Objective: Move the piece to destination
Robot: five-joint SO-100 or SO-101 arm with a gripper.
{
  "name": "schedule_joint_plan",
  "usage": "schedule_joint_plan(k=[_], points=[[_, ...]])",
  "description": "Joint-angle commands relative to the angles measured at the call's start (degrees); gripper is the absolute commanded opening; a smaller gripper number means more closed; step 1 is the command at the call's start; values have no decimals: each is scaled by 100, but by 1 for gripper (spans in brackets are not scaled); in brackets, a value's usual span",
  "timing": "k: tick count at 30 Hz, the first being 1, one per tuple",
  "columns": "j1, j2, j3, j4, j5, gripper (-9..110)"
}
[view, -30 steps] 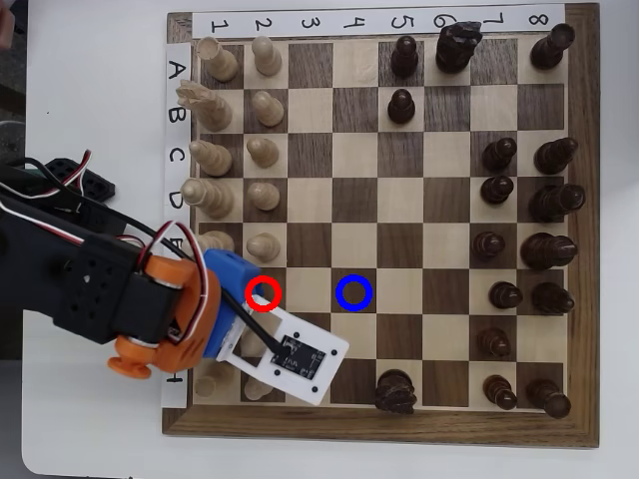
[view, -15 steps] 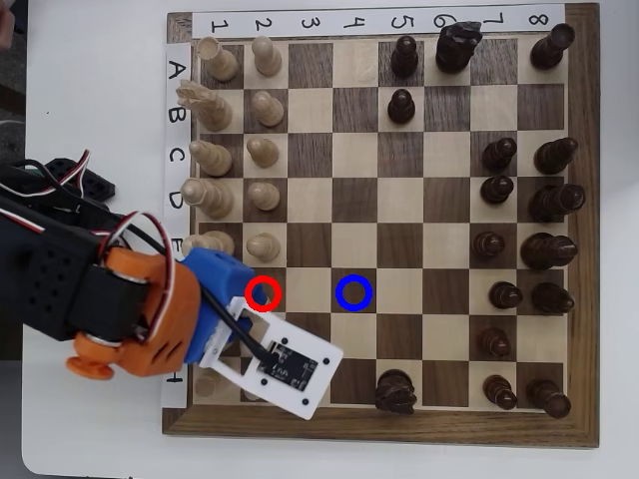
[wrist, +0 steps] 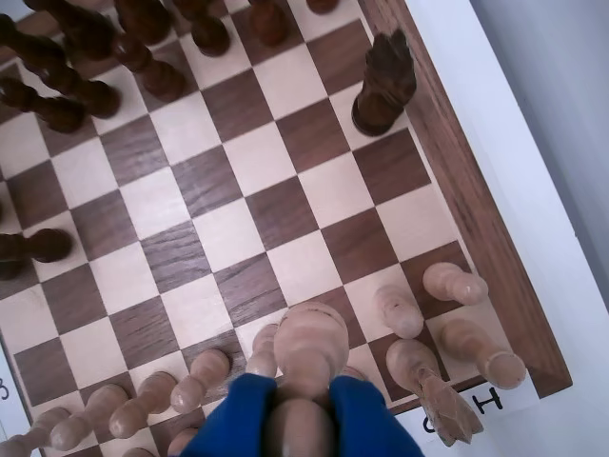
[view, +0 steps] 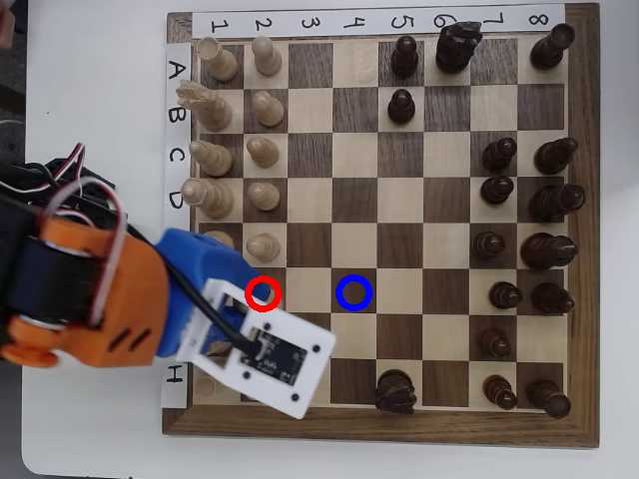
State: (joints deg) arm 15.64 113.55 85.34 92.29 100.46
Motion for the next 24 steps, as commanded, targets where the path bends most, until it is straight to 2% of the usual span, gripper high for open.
schedule_joint_plan(k=[1,15,24], points=[[-316,-70,-2531,475,686,0],[-659,-993,-3973,466,404,0],[-369,-1740,-3973,237,202,0]])
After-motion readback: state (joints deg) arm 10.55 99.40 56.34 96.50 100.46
